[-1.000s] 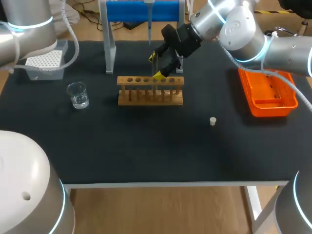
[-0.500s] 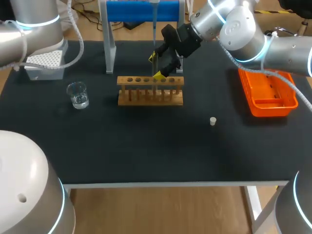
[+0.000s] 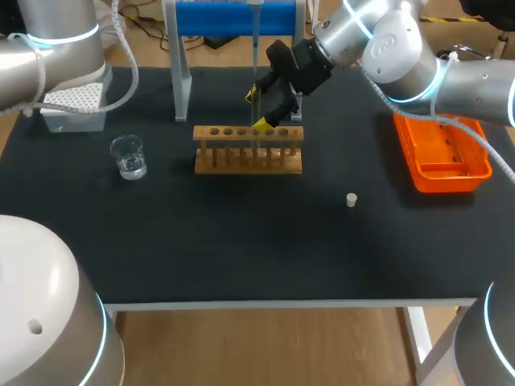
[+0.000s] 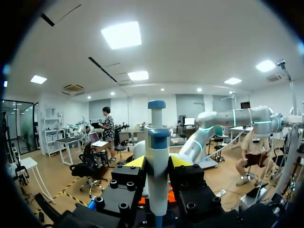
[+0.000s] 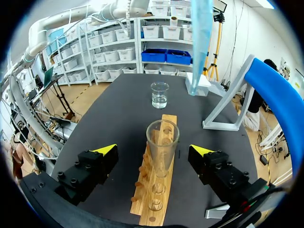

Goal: Invert the test tube, pick up the pipette, mount the tip to pipette, aspirate from beaker and dispense into the tube, eject the tip, return the pipette, and cap with the stopper.

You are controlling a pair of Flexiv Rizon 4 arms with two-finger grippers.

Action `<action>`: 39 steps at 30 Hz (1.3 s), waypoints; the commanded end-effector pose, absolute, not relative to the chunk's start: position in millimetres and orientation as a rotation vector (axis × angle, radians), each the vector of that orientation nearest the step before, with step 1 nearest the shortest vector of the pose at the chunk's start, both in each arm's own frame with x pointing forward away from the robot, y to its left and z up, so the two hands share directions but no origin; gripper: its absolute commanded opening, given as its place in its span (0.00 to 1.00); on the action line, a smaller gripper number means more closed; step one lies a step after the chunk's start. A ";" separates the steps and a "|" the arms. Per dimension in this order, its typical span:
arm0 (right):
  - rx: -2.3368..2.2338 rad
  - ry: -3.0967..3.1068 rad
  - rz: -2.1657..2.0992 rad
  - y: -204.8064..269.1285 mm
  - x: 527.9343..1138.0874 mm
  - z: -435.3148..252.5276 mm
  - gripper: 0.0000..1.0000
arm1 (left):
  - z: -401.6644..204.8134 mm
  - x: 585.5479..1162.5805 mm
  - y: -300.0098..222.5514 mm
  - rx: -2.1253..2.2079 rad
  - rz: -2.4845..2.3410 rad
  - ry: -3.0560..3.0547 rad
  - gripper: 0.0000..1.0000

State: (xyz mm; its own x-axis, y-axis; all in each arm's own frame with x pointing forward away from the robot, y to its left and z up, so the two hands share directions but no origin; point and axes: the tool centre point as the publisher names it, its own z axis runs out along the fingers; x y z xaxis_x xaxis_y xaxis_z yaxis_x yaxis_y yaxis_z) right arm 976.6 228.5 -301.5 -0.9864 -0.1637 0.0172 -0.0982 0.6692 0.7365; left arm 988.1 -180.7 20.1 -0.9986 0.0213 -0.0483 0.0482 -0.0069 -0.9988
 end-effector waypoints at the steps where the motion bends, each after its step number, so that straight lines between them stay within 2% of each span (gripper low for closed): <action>1: 0.219 -2.796 -1.220 228.0 976.4 -300.2 1.00 | 21.1 989.1 -180.2 0.079 -2.214 2.205 0.00; 39: 0.184 -2.818 -1.237 206.6 979.0 -296.0 1.00 | 21.1 989.1 -180.2 0.079 -2.214 2.205 0.00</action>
State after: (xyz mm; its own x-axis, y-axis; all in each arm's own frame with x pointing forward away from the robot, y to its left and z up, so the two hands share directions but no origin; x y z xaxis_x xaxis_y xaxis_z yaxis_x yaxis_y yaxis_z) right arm 980.1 207.3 -299.3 -0.9911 -0.1327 0.0059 -0.0850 0.6683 0.7391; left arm 988.1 -180.7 20.1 -0.9986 0.0213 -0.0484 0.0483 -0.0070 -0.9988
